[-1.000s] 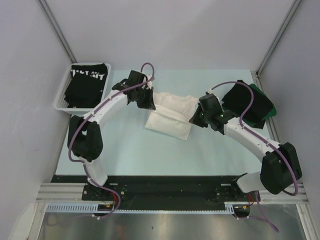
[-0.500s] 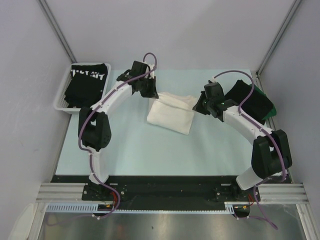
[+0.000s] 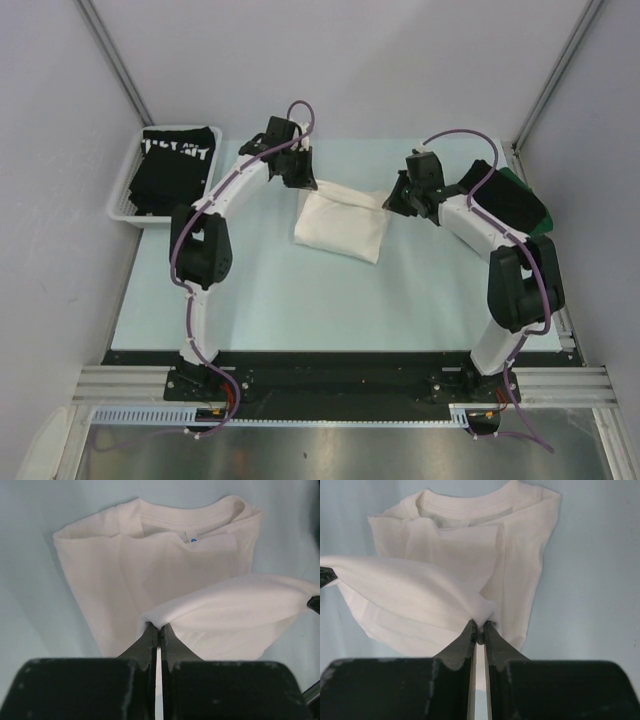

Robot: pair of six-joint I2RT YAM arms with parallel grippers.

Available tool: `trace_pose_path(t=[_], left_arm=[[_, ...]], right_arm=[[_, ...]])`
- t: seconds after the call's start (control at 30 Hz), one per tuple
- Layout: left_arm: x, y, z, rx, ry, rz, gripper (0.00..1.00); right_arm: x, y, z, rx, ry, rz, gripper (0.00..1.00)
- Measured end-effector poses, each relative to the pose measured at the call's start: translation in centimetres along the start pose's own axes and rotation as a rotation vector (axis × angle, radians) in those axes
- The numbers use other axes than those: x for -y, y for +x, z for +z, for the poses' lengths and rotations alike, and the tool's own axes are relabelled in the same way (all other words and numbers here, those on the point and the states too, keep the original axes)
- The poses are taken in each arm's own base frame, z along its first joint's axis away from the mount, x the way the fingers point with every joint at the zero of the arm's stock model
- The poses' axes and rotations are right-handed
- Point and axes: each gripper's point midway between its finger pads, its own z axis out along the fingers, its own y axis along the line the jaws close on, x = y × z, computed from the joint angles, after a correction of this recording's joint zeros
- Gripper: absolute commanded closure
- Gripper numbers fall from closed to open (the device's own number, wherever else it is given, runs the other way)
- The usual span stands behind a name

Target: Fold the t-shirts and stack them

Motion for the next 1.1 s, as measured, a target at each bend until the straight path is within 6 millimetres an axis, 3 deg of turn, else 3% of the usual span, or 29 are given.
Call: trace_pose_path(t=[0.47,0.9,1.1], left_arm=[[-1.7,-2.1,3.0,0.022,0.001,-0.023,1.00],[-4.1,-0.5,6.2,-0.022,-0.019,-0.062,1.00],[-4.7,-0.2,7.5,-0.022,-0.019,-0.071,1.00]], right_arm=[[0.6,-2.6,4.0,-0.010,0.001,-0.012,1.00],[2.0,-1.1,8.3,-0.088,0.021,-0.021,1.00],[2.7,-0.9,9.3,-0.101,0.031,-0.031,1.00]])
